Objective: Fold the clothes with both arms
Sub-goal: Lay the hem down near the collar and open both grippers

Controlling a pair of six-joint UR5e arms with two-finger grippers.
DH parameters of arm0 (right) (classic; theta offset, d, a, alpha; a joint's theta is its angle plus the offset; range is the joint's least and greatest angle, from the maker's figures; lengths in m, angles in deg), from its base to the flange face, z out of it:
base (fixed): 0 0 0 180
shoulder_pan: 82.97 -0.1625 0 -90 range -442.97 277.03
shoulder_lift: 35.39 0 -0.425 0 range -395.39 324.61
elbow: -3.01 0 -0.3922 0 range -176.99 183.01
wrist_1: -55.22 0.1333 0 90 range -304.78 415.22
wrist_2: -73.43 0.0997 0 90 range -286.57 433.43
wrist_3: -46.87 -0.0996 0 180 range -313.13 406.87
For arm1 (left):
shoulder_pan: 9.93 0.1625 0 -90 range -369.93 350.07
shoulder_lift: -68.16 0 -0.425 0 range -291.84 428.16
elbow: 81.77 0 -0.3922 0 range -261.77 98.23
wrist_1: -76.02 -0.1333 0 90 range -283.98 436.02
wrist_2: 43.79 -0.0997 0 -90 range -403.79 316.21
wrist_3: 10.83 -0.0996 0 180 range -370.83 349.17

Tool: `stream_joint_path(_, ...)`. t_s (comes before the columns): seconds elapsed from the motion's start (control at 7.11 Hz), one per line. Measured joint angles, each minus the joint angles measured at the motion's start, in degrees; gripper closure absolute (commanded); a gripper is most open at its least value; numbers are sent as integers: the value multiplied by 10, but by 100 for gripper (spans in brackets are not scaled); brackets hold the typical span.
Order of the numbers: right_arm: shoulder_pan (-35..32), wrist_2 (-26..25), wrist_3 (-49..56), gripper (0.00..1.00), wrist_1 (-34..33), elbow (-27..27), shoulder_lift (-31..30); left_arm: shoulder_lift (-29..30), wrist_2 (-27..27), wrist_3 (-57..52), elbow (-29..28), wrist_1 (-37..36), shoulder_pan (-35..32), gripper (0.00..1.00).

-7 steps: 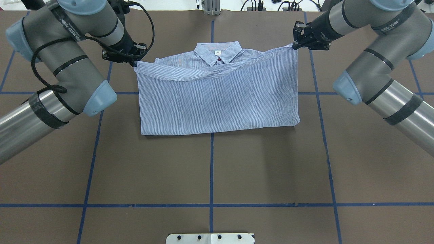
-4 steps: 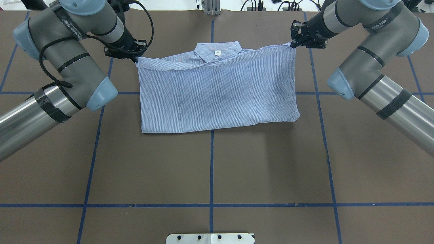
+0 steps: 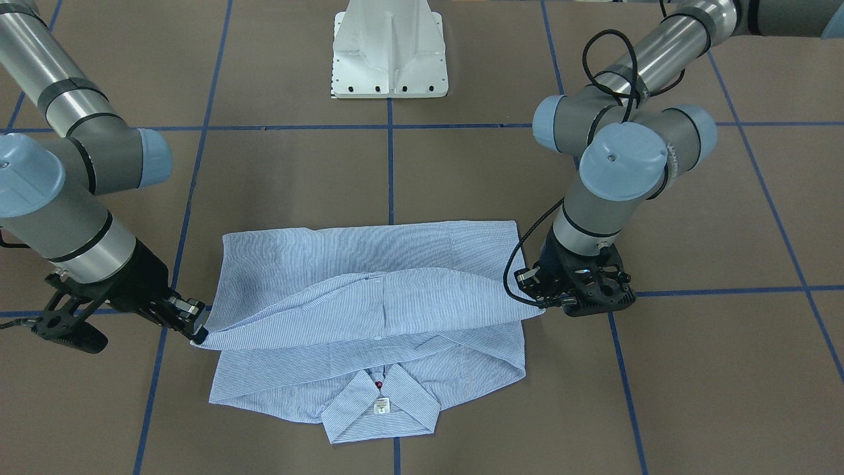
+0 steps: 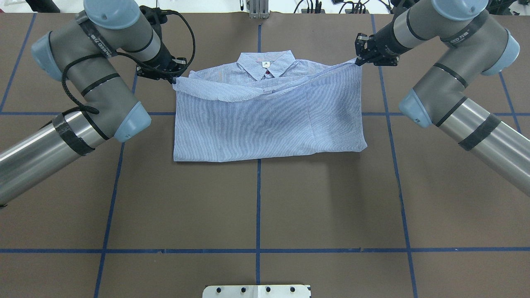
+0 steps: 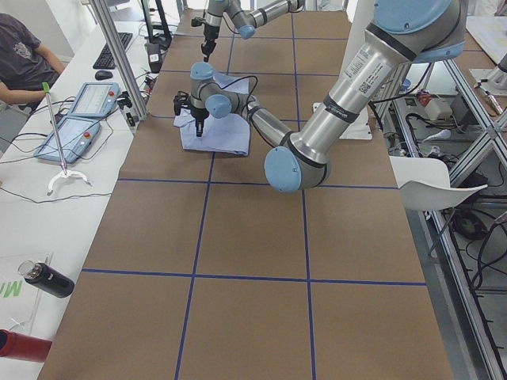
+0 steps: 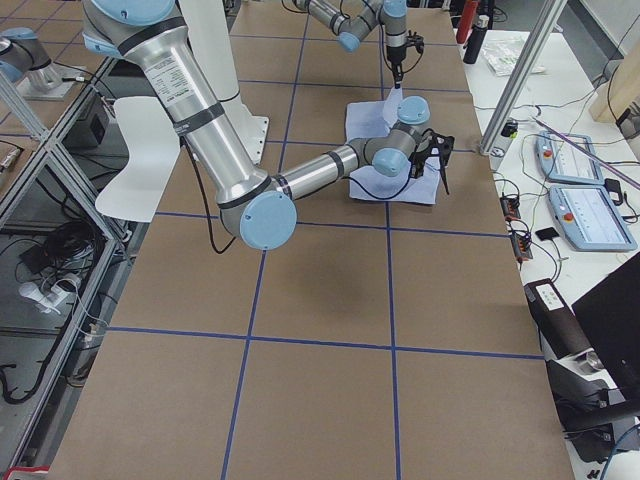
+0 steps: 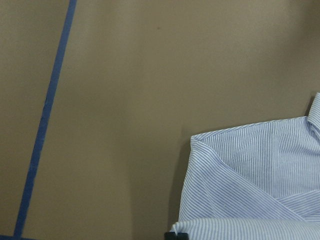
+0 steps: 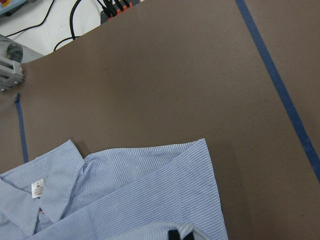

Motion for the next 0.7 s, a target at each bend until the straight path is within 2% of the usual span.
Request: stream_joint_path(0.7, 6, -3, 0, 100, 11, -29, 1, 0, -1, -7, -34, 22, 8, 100)
